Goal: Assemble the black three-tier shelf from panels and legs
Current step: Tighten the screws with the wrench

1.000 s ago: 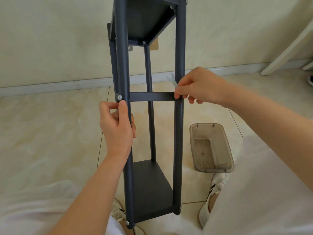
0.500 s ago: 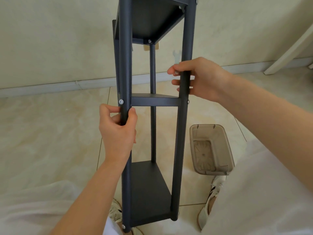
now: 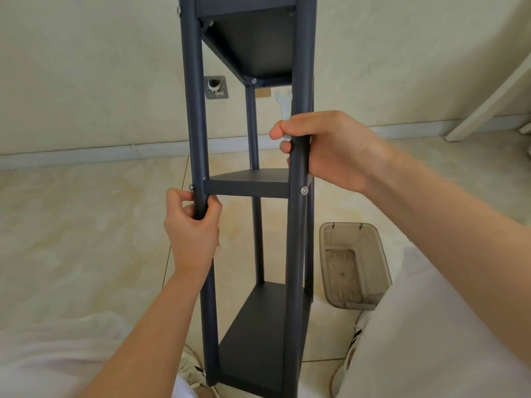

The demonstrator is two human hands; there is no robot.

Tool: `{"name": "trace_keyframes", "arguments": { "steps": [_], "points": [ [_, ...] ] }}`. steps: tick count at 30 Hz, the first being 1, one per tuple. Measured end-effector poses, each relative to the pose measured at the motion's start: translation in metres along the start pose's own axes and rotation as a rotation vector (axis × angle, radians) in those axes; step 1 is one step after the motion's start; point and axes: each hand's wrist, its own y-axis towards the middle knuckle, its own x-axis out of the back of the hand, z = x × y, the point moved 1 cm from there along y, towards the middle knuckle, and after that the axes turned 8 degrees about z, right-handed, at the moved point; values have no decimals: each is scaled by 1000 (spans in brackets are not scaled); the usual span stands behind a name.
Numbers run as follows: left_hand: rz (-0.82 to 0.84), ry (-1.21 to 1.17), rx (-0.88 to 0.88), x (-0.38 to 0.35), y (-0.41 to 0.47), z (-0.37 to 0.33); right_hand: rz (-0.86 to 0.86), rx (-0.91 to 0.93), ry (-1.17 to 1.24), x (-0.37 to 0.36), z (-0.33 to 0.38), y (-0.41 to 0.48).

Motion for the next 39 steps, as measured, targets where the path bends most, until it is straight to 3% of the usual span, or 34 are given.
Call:
{"name": "trace_keyframes", "arguments": {
  "steps": [6, 14, 18, 21, 25, 32, 39],
  "points": [
    [-14, 89, 10, 0, 4, 10, 72, 34, -96, -11, 1, 3],
    [-30, 202, 9, 7, 5, 22, -1, 88, -122, -28, -6, 14],
    [-13, 290, 101, 7, 10, 10, -20, 90, -141, -35, -8, 20],
    [-62, 372, 0, 6, 2, -9, -32, 85, -137, -37, -9, 24],
    [-53, 246, -161, 0, -22, -37, -30, 89, -111, -39, -10, 28],
    [91, 80, 83, -28, -57, -44, -42, 74, -87, -50, -13, 34],
    [117, -31, 98, -33, -57, -40, -36, 88, -99, -58, -17, 43]
  ]
}}
